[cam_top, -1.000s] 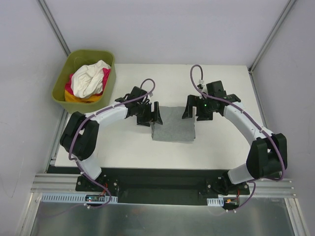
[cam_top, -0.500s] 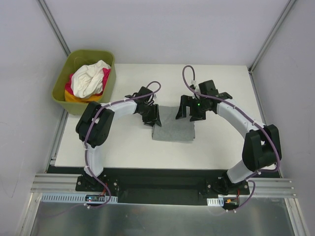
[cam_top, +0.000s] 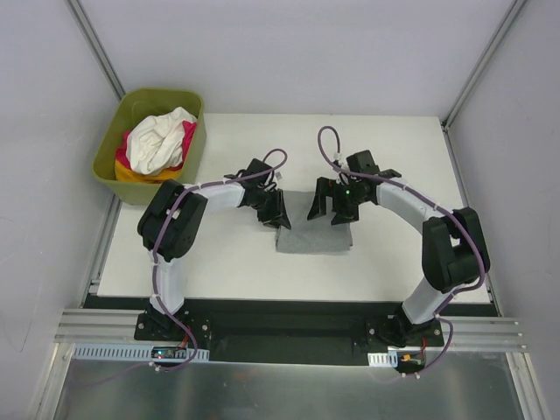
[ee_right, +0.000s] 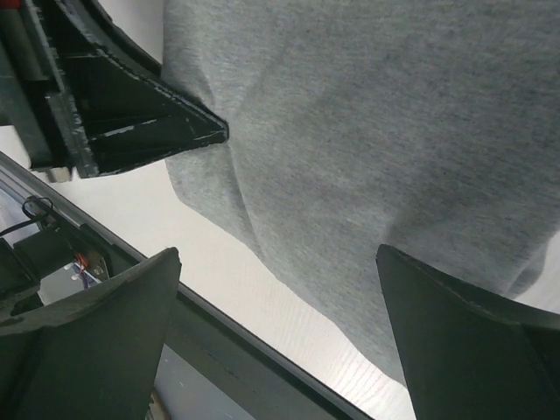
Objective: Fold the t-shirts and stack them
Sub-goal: Smooth out wrinkles on the folded tshirt
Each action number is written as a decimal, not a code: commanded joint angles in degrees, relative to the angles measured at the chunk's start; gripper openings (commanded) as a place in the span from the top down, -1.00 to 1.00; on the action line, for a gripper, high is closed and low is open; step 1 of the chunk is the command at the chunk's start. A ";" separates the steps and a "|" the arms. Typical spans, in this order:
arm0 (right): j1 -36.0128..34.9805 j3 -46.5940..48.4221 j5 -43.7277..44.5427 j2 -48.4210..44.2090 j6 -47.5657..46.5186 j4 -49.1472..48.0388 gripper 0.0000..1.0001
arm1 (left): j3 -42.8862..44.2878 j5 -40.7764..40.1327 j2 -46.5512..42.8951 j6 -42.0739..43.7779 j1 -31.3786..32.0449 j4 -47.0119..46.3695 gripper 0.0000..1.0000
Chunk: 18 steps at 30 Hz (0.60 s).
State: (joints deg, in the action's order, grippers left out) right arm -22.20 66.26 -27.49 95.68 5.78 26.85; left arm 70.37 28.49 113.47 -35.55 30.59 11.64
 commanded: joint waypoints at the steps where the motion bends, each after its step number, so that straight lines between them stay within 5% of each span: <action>1: 3.28 -4.55 -1.43 -0.05 0.55 -1.54 -0.98 | -3.74 2.80 0.35 -2.33 1.58 -3.80 0.53; 14: 13.67 -15.63 -0.20 -0.31 -2.00 -3.39 -0.98 | -4.54 5.52 1.58 -1.71 5.45 -10.23 0.39; 18: 14.29 -14.23 -0.99 -3.12 -4.01 -1.63 -0.98 | -4.80 5.96 0.26 -2.15 5.97 -10.76 0.15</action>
State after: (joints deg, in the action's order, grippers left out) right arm -8.88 52.71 -33.01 94.28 5.82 22.87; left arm 66.89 34.63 113.78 -38.09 35.66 1.45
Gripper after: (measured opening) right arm 0.990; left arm 0.369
